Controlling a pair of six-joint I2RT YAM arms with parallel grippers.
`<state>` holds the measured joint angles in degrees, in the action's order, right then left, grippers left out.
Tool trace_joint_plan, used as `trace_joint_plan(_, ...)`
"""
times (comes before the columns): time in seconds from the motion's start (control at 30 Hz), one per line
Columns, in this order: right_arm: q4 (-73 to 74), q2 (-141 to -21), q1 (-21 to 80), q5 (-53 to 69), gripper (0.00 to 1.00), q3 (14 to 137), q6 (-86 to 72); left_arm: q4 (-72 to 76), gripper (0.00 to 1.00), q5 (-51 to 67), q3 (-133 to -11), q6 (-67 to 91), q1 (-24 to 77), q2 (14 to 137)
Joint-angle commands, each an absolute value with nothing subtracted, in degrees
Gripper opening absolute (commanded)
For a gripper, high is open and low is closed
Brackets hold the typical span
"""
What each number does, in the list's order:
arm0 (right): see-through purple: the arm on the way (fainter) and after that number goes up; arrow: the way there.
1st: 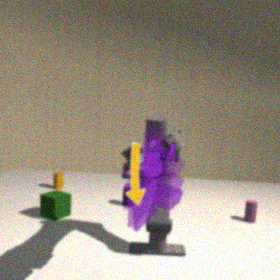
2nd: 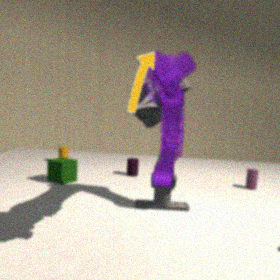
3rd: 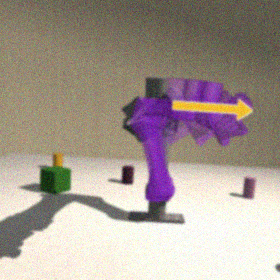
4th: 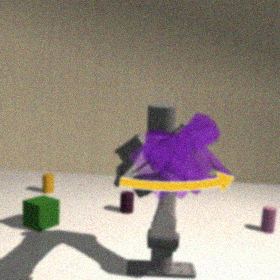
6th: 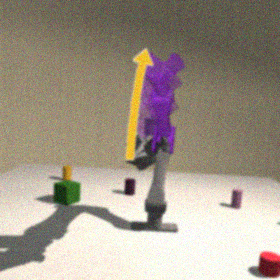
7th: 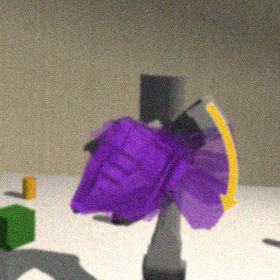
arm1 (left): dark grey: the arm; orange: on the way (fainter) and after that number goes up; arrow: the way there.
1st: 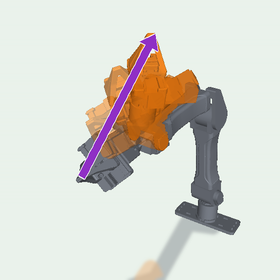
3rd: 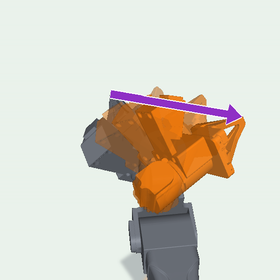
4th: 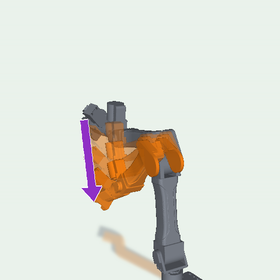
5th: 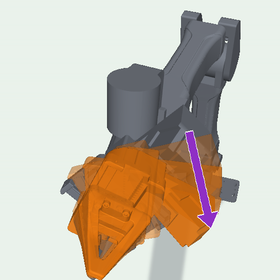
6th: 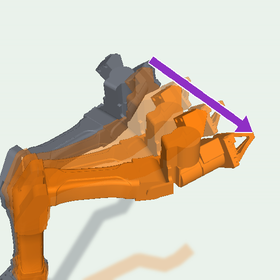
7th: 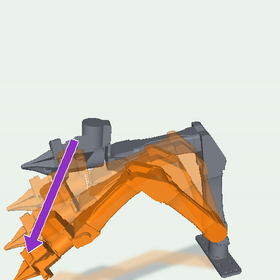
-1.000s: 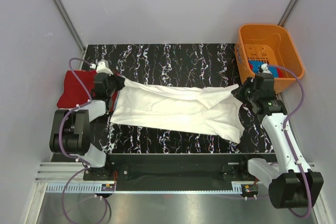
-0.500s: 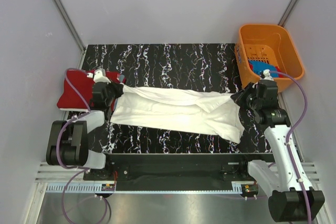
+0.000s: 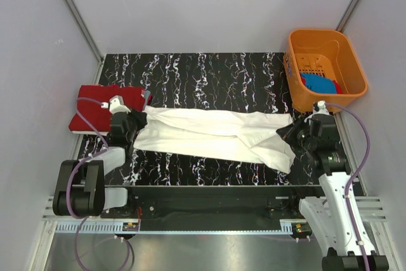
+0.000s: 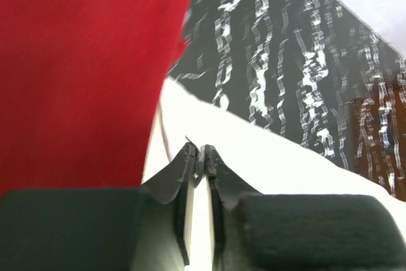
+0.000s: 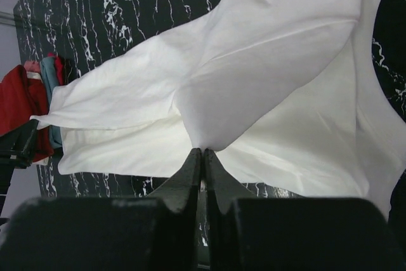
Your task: Fold and stack the t-shirts
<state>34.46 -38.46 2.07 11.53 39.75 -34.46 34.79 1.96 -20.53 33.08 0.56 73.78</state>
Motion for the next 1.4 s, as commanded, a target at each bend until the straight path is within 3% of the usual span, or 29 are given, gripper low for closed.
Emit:
trace_joint_plan(0.0, 35.2, -35.6, 2.4, 12.2, 0.12, 38.5, -35.9, 39.9, 0.18, -2.9, -18.3, 34.9, 0.2, 69.9)
trace_joint_plan(0.07, 35.7, -33.8, 2.5, 11.4, 0.17, 38.1, -36.2, 39.6, 0.23, -3.2, -16.8, 35.0, 0.2, 68.3)
trace_joint_plan(0.17, 35.5, -31.8, 2.4, 9.6, 0.17, 37.8, -36.5, 41.7, 0.4, -3.5, -13.8, 35.1, 0.2, 63.9)
trace_joint_plan(0.3, 34.4, -31.8, 2.5, 8.8, 0.5, 37.6, -36.6, 40.3, 0.58, -3.7, -12.4, 34.6, 0.2, 60.4)
trace_joint_plan(0.47, 30.7, -36.6, 2.4, 10.0, 0.51, 36.3, -36.4, 37.5, 0.65, -3.3, -13.7, 34.2, 0.4, 57.2)
trace_joint_plan(0.67, 27.6, -47.6, 2.5, 8.8, 0.55, 34.3, -37.6, 27.2, 0.99, -2.4, -19.9, 38.9, 1.4, 59.7)
trace_joint_plan(0.73, 27.0, -49.0, 2.5, 6.1, 0.57, 33.5, -39.8, 19.1, 0.99, -2.7, -23.6, 42.3, 1.2, 60.8)
trace_joint_plan(0.8, 27.0, -48.9, 2.5, 3.2, 0.78, 32.2, -41.6, 14.2, 0.99, -4.9, -25.7, 45.3, 1.1, 62.9)
trace_joint_plan(0.87, 27.5, -48.3, 2.5, 1.3, 0.83, 30.9, -42.7, 12.4, 0.99, -5.3, -26.4, 47.0, 0.1, 63.9)
trace_joint_plan(1.07, 28.3, -50.6, 2.5, -9.1, 0.81, 29.0, -45.4, 15.3, 0.99, -2.3, -24.3, 46.6, 0.1, 61.4)
trace_joint_plan(1.37, 19.6, -64.4, 2.8, -6.9, 0.77, 30.3, -44.9, 9.4, 0.99, 1.2, -23.9, 45.5, 0.8, 59.1)
